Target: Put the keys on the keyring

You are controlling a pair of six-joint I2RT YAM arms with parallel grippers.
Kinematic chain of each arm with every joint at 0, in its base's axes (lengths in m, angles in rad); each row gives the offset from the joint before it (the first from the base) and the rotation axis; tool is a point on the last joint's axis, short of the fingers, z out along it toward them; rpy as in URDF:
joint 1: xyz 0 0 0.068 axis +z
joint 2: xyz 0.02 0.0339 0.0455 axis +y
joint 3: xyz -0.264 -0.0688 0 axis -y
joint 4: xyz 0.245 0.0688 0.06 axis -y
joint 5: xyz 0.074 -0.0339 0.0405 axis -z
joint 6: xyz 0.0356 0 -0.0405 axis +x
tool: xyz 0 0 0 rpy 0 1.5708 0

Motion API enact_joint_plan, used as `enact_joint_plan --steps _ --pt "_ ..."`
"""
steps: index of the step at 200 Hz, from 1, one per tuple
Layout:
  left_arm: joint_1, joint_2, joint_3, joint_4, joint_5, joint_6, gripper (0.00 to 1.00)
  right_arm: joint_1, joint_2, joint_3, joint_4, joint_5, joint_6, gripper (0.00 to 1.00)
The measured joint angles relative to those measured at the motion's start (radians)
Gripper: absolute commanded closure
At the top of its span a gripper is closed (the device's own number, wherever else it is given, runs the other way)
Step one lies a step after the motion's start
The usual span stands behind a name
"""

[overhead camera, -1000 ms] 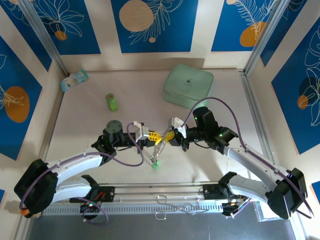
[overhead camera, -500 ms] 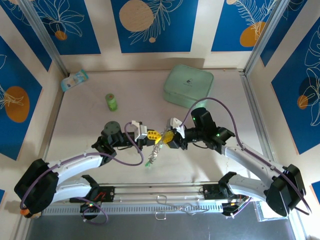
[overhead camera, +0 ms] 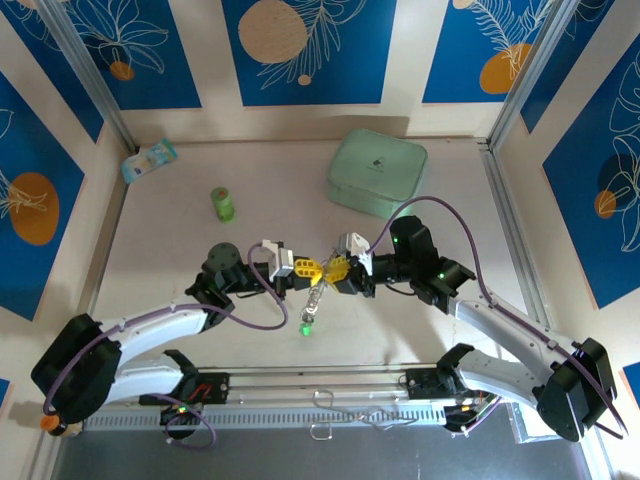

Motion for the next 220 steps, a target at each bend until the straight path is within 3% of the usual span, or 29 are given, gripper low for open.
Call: enact_joint_plan --steps 23,48,57,71,85,161,220 --pt "0.000 0.004 -0.002 0.013 0.000 -0.008 1.00 0.004 0.000 -0.001 0.018 -0.005 0.009 0.82" --pt "0.002 0.007 -0.004 0.028 -0.001 -0.015 1.00 0.005 0.002 -0.003 0.033 -0.007 0.025 1.00" --pt "0.003 0.007 -0.006 0.033 -0.002 -0.016 1.00 0.005 0.003 -0.003 0.032 -0.007 0.038 1.00" --pt "0.003 0.007 -0.006 0.029 -0.006 -0.014 0.81 0.005 0.003 -0.003 0.031 -0.006 0.030 1.00" --pt "0.003 0.004 -0.006 0.007 -0.017 -0.004 0.77 0.007 0.003 -0.001 0.007 -0.005 0.017 1.00" --pt "0.002 -0.106 0.102 -0.506 -0.050 0.246 0.77 0.027 0.088 0.178 -0.330 0.119 -0.188 1.00" --pt "0.002 -0.076 0.151 -0.653 -0.049 0.327 0.80 0.079 0.181 0.298 -0.509 0.213 -0.300 1.00"
